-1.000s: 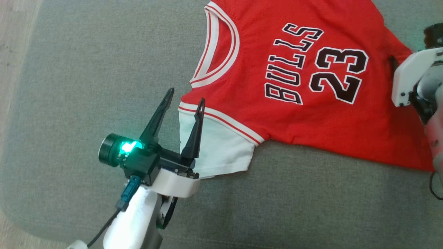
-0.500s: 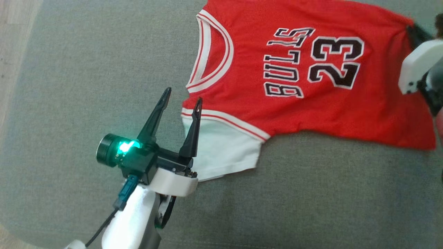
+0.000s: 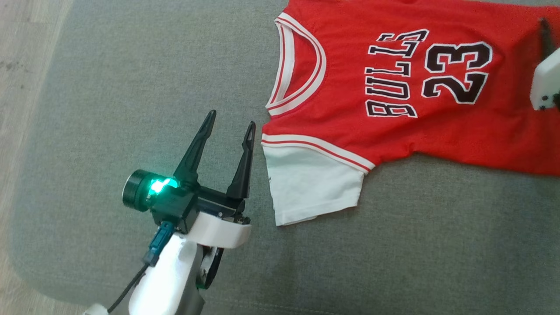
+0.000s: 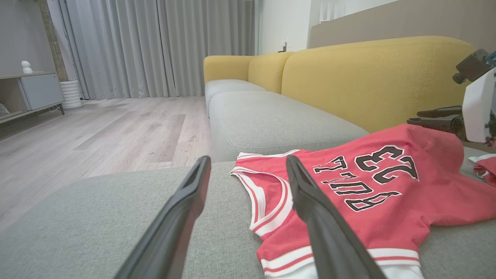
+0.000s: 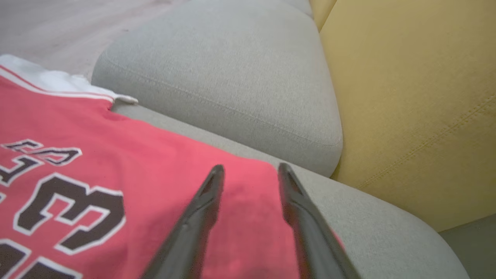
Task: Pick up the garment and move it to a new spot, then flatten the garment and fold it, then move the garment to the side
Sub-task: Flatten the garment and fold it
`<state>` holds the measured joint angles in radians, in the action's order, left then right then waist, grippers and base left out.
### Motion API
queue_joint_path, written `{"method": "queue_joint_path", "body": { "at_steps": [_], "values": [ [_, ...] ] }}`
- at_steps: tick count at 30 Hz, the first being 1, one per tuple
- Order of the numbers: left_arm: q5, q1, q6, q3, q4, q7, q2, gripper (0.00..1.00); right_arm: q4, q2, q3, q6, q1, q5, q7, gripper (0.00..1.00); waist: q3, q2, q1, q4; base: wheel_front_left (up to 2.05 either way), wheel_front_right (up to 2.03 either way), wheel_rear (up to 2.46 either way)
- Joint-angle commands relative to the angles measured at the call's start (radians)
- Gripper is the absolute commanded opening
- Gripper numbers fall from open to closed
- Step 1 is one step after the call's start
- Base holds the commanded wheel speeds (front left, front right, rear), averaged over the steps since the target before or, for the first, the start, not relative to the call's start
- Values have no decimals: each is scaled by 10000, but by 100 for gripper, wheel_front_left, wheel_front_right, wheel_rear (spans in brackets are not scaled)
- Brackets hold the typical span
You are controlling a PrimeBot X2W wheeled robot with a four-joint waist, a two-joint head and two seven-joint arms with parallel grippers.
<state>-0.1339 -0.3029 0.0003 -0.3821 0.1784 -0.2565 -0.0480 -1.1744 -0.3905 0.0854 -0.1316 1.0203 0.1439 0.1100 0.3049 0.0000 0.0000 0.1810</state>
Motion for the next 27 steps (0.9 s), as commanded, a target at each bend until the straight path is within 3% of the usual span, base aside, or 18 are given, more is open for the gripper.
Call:
{"method": "queue_joint_path", "body": {
  "at_steps": [1, 11, 19, 27],
  "values": [
    [-27, -204, 56, 356, -342, -53, -22, 100, 288, 102, -19, 9, 330, 93, 181, 100, -39, 0, 0, -28, 0, 0, 0],
    [69, 87, 26, 621, -295, -53, -22, 100, 1389, 1619, -2042, 9, -942, 244, 1470, 100, -747, 0, 0, -791, 0, 0, 0],
    [27, 648, -39, 950, -34, -53, -22, 100, 5494, 3204, -2276, 9, -4068, -933, 1515, 100, -1517, 0, 0, -1689, 0, 0, 0],
    [-25, 1223, -99, 1178, 441, -53, -22, 100, 8150, 3398, -1388, 9, -7632, -2914, 1516, 100, -2024, 0, 0, -2293, 0, 0, 0]
  ]
}}
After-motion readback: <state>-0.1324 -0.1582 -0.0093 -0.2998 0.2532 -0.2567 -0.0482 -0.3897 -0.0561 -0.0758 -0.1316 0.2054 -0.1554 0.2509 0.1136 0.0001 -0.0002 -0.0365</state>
